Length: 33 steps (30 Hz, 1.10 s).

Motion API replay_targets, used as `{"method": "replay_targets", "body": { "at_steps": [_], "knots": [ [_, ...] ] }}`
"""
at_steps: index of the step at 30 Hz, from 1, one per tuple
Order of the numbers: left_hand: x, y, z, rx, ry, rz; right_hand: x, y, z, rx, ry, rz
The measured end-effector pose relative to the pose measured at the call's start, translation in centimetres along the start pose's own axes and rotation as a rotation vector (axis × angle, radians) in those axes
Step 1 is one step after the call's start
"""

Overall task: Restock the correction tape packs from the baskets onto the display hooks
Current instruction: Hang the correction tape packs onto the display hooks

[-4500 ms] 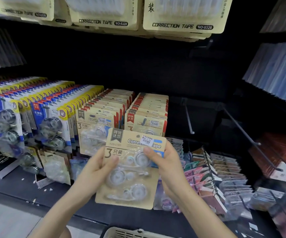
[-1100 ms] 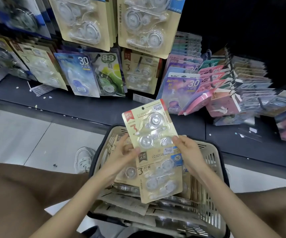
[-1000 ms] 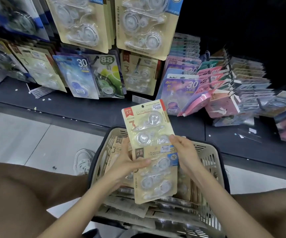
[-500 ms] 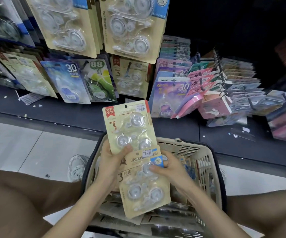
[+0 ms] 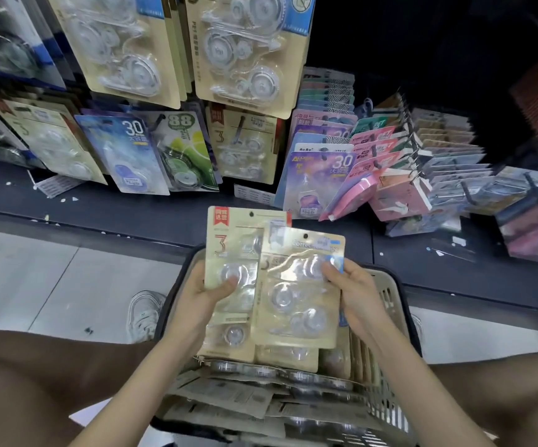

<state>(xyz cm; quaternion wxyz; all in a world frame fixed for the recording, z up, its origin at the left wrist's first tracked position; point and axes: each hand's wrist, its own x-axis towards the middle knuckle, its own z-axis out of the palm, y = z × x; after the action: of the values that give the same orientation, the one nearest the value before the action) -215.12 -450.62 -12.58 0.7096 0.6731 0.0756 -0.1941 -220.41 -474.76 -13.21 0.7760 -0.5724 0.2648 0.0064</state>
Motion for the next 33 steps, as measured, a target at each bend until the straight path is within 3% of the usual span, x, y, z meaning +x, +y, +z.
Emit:
{"method": "replay_targets", "body": {
  "at_steps": [4, 9, 11, 15, 18, 23, 27, 33],
  "knots": [
    [-0.5, -0.2, 0.5, 0.002, -0.052, -0.024, 0.1, 0.9, 3.5, -0.005, 0.036, -0.03],
    [-0.7, -0.1, 0.3, -0.008, 0.047, -0.001, -0.4, 1.7, 4.6, -0.315, -0.031, -0.06],
    [-0.5, -0.1, -0.3, 0.019, 0.103, 0.016, -0.5, 2.0, 2.9, -0.487, -0.113, 0.009],
    [0.0, -0.5, -1.3, 0.044, 0.173, 0.026, -1.8, 5.3, -1.2, -0.959, -0.448, 0.228],
    [0.3, -0.7, -1.6, 0.065, 0.188, 0.027, -2.7, 8.4, -2.5, -1.168, -0.556, 0.34],
    [0.3, -1.0, -2.0, 0.097, 0.201, 0.024, -2.7, 10.2, -3.4, -1.212, -0.453, 0.318],
    [0.1, -0.9, -1.8, 0.109, 0.205, 0.025, -3.0, 10.0, -4.6, -1.296, -0.526, 0.308],
    [-0.3, -0.9, -1.8, 0.1, 0.215, 0.019, -3.2, 10.7, -4.7, -1.284, -0.436, 0.272]
  ]
}}
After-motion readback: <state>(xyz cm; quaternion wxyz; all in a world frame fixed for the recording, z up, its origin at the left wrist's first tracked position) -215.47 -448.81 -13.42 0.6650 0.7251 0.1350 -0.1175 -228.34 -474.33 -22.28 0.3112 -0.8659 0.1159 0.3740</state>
